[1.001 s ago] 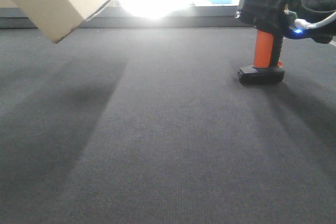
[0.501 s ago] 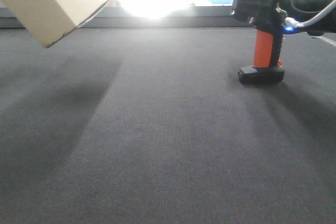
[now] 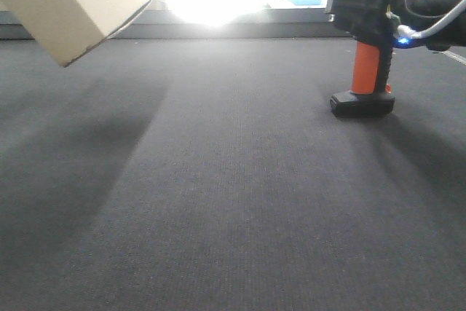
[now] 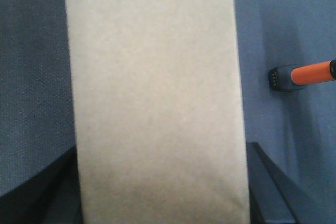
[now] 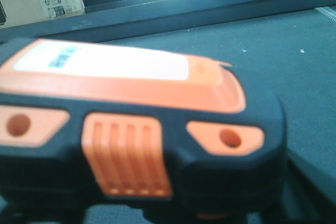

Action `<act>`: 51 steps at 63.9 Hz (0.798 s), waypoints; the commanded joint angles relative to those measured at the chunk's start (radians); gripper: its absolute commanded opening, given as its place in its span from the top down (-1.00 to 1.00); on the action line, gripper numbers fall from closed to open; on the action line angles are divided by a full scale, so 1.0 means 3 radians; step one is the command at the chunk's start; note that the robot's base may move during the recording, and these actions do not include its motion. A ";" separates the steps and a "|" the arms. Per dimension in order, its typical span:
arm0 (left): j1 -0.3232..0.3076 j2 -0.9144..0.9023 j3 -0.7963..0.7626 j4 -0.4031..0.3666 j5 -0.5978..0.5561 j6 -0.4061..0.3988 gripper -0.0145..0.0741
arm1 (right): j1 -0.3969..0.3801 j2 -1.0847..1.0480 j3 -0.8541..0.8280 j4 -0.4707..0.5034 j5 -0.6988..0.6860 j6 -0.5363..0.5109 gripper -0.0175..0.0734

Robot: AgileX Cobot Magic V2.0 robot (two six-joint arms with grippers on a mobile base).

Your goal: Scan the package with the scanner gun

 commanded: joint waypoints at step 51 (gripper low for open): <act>-0.0013 -0.0046 -0.0028 -0.0036 -0.0038 0.0001 0.92 | -0.0006 -0.0768 -0.0294 0.0099 0.0513 -0.1582 0.95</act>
